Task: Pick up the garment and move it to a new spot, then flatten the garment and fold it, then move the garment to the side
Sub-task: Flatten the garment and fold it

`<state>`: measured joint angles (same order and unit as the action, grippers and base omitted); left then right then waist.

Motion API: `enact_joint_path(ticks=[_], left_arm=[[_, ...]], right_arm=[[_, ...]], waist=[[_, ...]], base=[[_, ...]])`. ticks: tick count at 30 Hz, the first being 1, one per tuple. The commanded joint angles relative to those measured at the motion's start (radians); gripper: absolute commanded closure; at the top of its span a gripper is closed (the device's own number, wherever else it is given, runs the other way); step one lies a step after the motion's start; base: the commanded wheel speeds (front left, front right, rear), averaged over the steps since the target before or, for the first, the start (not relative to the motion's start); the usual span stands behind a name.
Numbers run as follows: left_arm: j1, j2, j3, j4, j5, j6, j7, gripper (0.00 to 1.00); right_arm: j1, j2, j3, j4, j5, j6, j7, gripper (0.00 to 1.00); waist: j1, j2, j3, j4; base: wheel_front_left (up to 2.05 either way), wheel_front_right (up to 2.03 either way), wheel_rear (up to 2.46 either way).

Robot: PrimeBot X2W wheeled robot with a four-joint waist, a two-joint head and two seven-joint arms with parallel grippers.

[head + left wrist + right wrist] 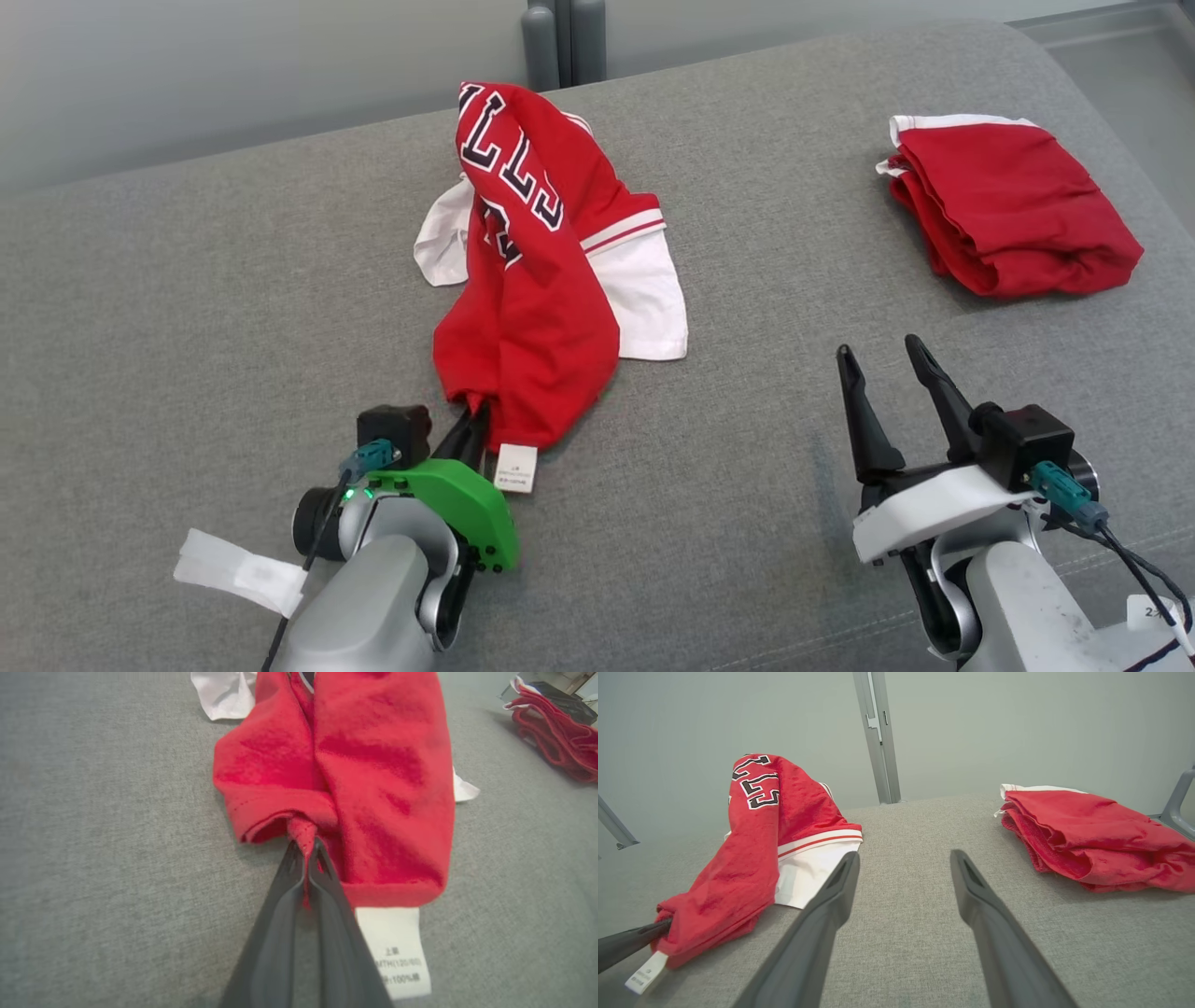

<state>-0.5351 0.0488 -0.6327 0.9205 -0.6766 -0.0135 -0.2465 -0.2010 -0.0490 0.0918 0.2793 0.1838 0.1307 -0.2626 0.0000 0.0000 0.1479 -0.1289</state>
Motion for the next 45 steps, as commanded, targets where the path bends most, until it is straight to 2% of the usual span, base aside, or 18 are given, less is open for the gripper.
enact_joint_path(ticks=[1,3,9,14,18,26,30,31,32,33,34,40,45], left_arm=[[-0.022,0.004,0.022,-0.003,0.0,0.016,-0.013,1.0],[-0.028,0.015,0.059,-0.026,0.007,0.038,-0.019,1.0],[0.052,0.069,0.22,-0.227,0.089,0.114,-0.018,1.0],[0.123,0.091,0.319,-0.317,0.125,0.146,-0.018,1.0],[0.189,0.092,0.396,-0.357,0.155,0.171,-0.019,1.0],[0.283,0.058,0.53,-0.387,0.208,0.22,-0.018,1.0],[0.314,0.028,0.585,-0.352,0.21,0.205,-0.019,1.0],[0.313,0.024,0.595,-0.344,0.207,0.197,-0.019,0.89],[0.312,0.018,0.6,-0.335,0.209,0.192,-0.019,0.67],[0.31,0.014,0.607,-0.328,0.215,0.187,-0.019,0.39],[0.308,0.012,0.614,-0.324,0.222,0.185,-0.019,0.01],[0.31,0.006,0.665,-0.361,0.263,0.158,-0.019,0.0],[0.333,0.004,0.689,-0.428,0.307,0.108,-0.019,0.0]], right_arm=[[0.001,-0.003,-0.007,-0.005,0.0,0.0,-0.003,0.0],[0.004,-0.003,-0.014,-0.006,-0.001,0.0,-0.003,0.0],[0.01,-0.003,-0.022,-0.01,-0.002,0.0,-0.003,0.0],[0.01,-0.003,-0.029,-0.007,-0.004,0.0,-0.003,0.0],[0.008,-0.003,-0.029,-0.003,-0.007,0.0,-0.003,0.0],[-0.001,-0.003,-0.031,-0.001,-0.012,0.0,-0.003,0.0],[-0.007,-0.003,-0.028,0.008,-0.016,0.0,-0.003,0.0],[-0.008,-0.003,-0.027,0.01,-0.016,0.0,-0.003,0.0],[-0.009,-0.003,-0.027,0.012,-0.016,0.0,-0.003,0.0],[-0.01,-0.003,-0.027,0.013,-0.017,0.0,-0.003,0.0],[-0.011,-0.003,-0.028,0.015,-0.017,0.0,-0.003,0.0],[-0.006,-0.003,-0.034,0.022,-0.016,0.0,-0.003,0.0],[-0.002,-0.003,-0.041,0.025,-0.015,0.0,-0.003,0.0]], waist=[[0.0,0.0,-0.004,0.014],[0.0,0.0,-0.006,0.028],[0.0,0.0,-0.012,0.078],[0.0,0.0,-0.015,0.11],[0.0,0.0,-0.015,0.134],[0.0,0.0,-0.01,0.155],[0.0,0.0,-0.007,0.152],[0.0,0.0,-0.007,0.151],[0.0,0.0,-0.007,0.149],[0.0,0.0,-0.008,0.148],[0.0,0.0,-0.008,0.147],[0.0,0.0,-0.012,0.14],[0.0,0.0,-0.016,0.141]], base=[[0.0,0.0,0.0],[0.0,0.0,0.0],[0.0,0.0,0.0],[0.0,0.0,0.0],[0.0,0.0,0.0],[0.0,0.0,0.0],[0.0,0.0,0.0],[0.0,0.0,0.0],[0.0,0.0,0.0],[0.0,0.0,0.0],[0.0,0.0,0.0],[0.0,0.0,0.0],[0.0,0.0,0.0]])
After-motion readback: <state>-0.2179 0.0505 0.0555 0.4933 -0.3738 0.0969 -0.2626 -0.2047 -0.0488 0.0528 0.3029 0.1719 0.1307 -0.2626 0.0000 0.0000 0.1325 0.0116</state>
